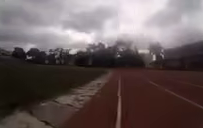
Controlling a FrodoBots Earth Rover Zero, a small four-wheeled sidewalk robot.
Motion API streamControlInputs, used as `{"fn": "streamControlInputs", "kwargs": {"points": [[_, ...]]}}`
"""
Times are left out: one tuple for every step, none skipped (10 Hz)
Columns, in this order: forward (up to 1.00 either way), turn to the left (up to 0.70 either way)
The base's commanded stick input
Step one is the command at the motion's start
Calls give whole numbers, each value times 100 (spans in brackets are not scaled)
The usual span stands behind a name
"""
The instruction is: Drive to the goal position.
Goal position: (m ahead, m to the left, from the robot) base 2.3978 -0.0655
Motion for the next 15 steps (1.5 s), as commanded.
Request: {"fn": "streamControlInputs", "kwargs": {"points": [[70, 0], [70, 0], [70, 0], [70, 0], [70, 0], [70, 0], [70, 0], [70, 0], [70, 0], [70, 0], [70, 0], [70, 0], [70, 0], [70, 0], [70, 0]]}}
